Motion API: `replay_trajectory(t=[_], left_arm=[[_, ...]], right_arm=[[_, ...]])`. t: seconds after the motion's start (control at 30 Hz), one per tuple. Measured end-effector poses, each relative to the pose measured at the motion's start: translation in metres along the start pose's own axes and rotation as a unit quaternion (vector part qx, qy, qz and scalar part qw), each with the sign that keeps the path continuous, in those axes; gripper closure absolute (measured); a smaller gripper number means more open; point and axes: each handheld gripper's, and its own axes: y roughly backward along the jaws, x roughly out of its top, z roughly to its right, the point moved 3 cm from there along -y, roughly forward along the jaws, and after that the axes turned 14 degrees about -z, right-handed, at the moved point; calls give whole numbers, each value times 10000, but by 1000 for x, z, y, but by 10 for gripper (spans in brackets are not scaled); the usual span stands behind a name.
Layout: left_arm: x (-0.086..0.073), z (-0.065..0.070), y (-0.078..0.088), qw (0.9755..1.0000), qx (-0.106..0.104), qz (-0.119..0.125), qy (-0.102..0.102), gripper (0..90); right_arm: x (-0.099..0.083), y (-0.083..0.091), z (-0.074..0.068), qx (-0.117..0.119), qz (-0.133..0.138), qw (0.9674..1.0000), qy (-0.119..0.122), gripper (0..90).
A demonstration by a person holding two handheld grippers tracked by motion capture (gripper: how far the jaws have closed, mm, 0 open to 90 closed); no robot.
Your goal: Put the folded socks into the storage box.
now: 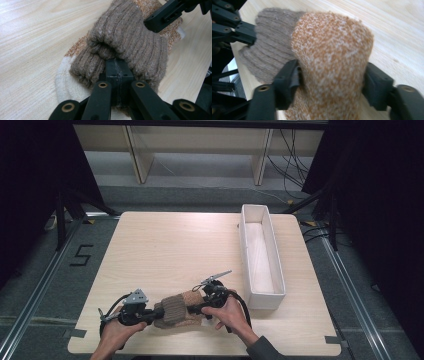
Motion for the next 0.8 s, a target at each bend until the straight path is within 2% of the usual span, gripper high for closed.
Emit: replay_trajectory(t=[0.03,0.07,0.1,0.13,0.17,0.2,0.23,0.27,0.3,0.37,0.4,0.47,0.5,0.53,0.57,0.6,0.63,0.67,0.7,0.77,0.8], left_arm=[[0,0,0,10000,7,4,1,887],[0,0,0,10000,11,9,9,888],[0,0,0,10000,14,5,5,887],[0,0,0,10000,11,3,7,888],[0,0,0,10000,12,4,12,888],[0,0,-1,10000,20,-6,2,888],[-1,0,-1,10000,54,-19,-29,888],[0,0,-1,10000,56,-46,-48,889],[0,1,-1,10000,62,-53,-50,889],[0,1,-2,10000,44,-34,-8,889],[1,1,-2,10000,39,-40,-16,889],[1,1,-2,10000,35,-69,-52,890],[1,1,-2,10000,44,-77,-46,890],[1,1,-2,9999,48,-88,-53,890],[1,1,-2,9999,38,-100,-44,890],[1,1,-2,9999,47,-112,-57,890],[1,1,-2,9999,45,-94,-42,890],[1,1,-2,9999,43,-86,-40,890],[1,1,-2,9999,38,-91,-46,890],[1,1,-2,9999,35,-88,-50,890],[1,2,-2,9999,34,-84,-54,890]], right_arm=[[-1,-2,2,14,-6,10000,92,286],[-2,-3,3,67,-20,10000,63,284],[-3,-3,2,107,-58,9999,-121,275],[-3,-6,3,143,27,9999,-12,278],[-4,-8,2,303,-12,9995,-109,303],[-3,-10,2,356,99,9993,9,304],[-3,-10,0,291,-4,9995,-89,304],[-2,-11,-2,375,-24,9993,-67,304],[-2,-12,-2,366,-11,9993,-32,308],[0,-14,-2,491,107,9987,-21,323],[0,-14,-2,493,26,9987,-135,330],[2,-15,-1,594,149,9981,-54,342],[3,-16,0,553,178,9983,-24,347],[3,-16,-1,505,123,9986,-129,351],[4,-17,-1,497,171,9986,-58,359],[3,-16,-3,509,102,9986,-133,365],[4,-17,-2,521,139,9985,-97,369],[5,-17,-1,562,189,9982,17,383],[4,-17,-2,596,187,9980,-53,400],[5,-18,0,543,287,9981,76,492],[5,-16,-1,642,326,9973,139,518]])
